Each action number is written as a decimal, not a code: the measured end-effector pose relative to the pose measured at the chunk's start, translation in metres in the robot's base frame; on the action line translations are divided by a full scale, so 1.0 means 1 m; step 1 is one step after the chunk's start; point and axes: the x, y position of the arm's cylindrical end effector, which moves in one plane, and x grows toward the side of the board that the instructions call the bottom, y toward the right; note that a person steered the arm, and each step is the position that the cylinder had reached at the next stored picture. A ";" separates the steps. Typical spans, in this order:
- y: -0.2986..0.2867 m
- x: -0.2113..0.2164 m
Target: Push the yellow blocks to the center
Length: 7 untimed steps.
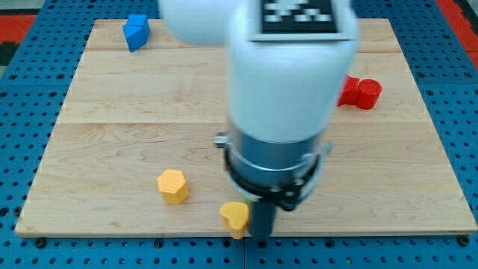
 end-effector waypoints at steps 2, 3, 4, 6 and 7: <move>-0.100 0.000; -0.132 -0.018; -0.132 -0.061; -0.111 -0.119; -0.087 -0.138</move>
